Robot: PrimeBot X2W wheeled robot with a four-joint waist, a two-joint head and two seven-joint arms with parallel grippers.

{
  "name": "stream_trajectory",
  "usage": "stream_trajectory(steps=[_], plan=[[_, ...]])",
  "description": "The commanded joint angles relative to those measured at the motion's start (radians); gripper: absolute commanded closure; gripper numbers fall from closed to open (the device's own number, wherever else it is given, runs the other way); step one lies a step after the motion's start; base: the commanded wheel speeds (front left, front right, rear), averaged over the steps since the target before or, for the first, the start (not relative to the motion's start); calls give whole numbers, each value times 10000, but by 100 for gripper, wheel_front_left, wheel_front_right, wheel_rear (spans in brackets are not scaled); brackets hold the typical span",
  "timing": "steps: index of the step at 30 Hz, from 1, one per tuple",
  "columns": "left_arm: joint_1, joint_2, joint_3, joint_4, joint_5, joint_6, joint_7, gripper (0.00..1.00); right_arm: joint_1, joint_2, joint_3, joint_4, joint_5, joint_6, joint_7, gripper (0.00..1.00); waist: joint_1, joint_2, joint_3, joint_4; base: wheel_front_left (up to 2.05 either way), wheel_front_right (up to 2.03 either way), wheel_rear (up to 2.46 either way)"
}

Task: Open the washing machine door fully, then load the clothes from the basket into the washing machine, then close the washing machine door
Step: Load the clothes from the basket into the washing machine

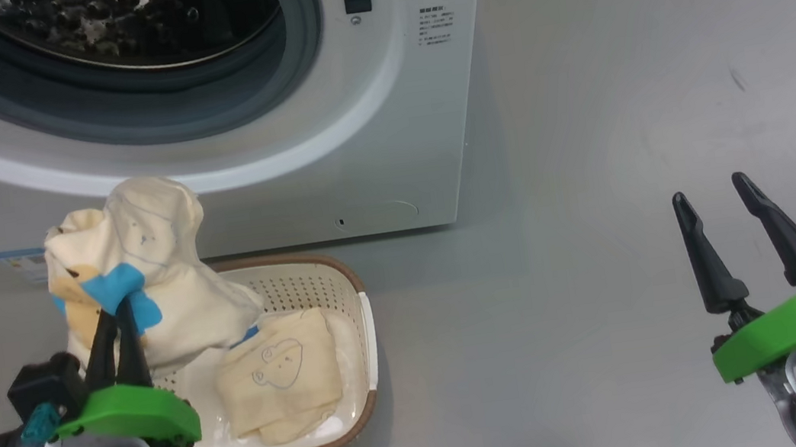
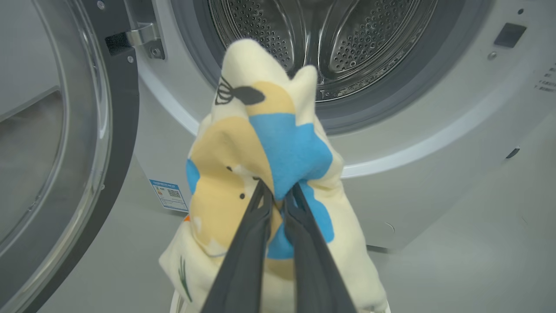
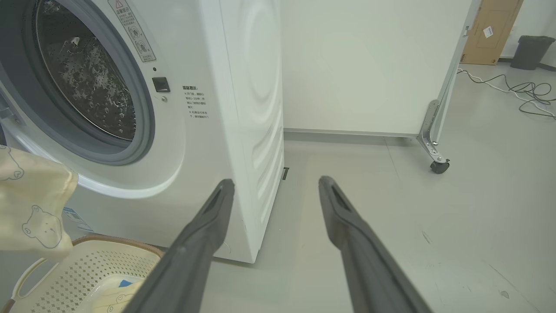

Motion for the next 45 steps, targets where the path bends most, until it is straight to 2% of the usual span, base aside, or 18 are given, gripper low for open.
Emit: stream_trajectory(steps=[1,6,11,19,32,45], plan=[[255,423,383,-904,200,192,-144,100,89,-167,130,-372,-80,2,47,0,1,-1,-523,133,0,0,0],[1079,551,332,-2157,349,494,-45,100,404,-189,109,-470,-207,2,183,0,1,-1,-957,205,0,0,0],[2037,745,274,-3637,449,874,493,100,755,-173,116,-626,-361,2,362,0,1,-1,-1380,240,0,0,0],[3148,906,203,-5063,449,1242,1097,100,1178,-124,36,-876,-532,2,536,0,1,-1,-1760,279,0,0,0],[3372,918,76,-5422,370,1374,1304,100,1282,-41,77,-1058,-544,2,680,0,1,-1,-1707,252,0,0,0],[2949,937,69,-5202,266,1344,1245,100,1206,-13,76,-1115,-451,2,658,0,1,-1,-1401,290,0,0,0]])
